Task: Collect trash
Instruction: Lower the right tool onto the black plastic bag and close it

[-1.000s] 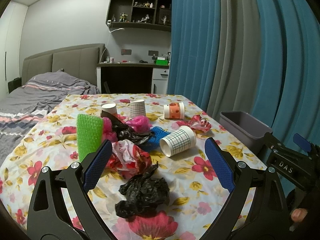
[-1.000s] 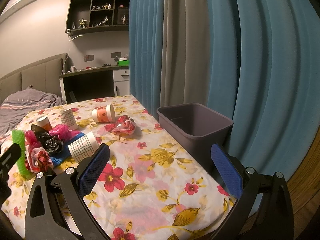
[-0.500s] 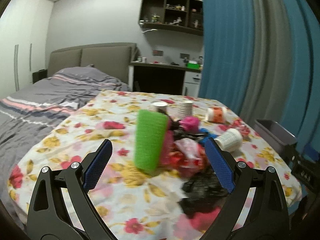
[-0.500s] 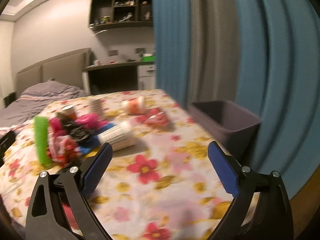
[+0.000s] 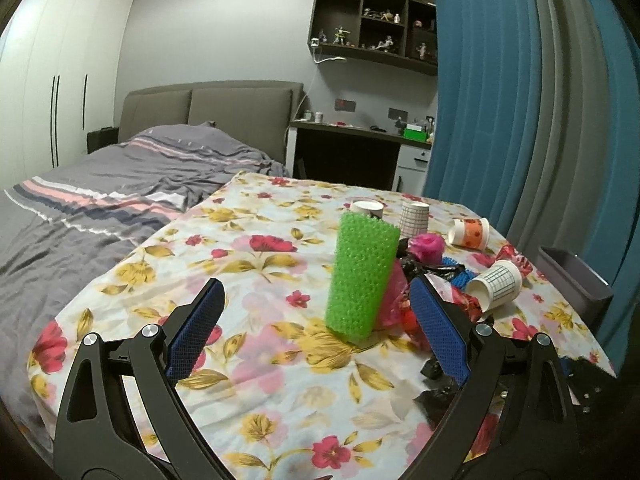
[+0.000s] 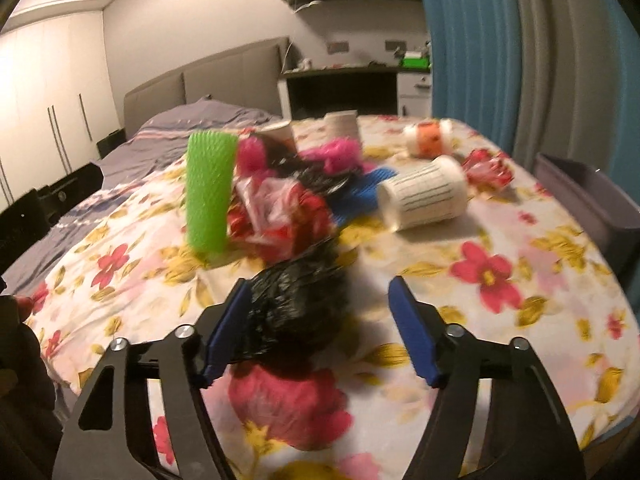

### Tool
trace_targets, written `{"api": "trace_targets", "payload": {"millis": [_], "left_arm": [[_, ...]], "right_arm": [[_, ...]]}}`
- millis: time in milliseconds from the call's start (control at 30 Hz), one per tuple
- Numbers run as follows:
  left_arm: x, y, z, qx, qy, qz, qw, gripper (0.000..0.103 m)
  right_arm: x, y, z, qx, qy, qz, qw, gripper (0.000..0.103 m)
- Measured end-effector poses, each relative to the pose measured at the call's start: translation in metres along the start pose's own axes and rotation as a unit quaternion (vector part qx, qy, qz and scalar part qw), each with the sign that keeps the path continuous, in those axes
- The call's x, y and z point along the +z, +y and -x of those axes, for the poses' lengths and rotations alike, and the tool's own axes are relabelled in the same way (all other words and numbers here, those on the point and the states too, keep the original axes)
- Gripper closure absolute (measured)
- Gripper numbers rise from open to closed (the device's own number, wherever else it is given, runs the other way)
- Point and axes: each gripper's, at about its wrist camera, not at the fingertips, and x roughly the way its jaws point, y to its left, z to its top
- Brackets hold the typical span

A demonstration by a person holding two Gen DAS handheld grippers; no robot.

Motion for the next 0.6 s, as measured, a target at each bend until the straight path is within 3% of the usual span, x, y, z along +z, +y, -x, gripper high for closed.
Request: {"api": "trace_targets", "payload": {"millis": [167,300,600], "left_arm": [[-0.002,-0.001,-0.005,-0.006,0.005,-0.001,1.0,0.011],[-0.003,-0.006,-0.01,-0.015,0.011,-0.005,0.9998,0.011],[-0.01,-0.047,-0.03,-0.062,0.035,-0.031,0.9969,0.018]], "right_arm": [[-0.005,0.002,-0.012,0.023,0.028,-0.008,0.999,0.069],[-0.009,-0.002,-0.006,0.027,0.022,0.008,0.999,0.093],[-0.008,-0.034,0.028,-0.012,-0.016,0.011,1.0,0.095]]}}
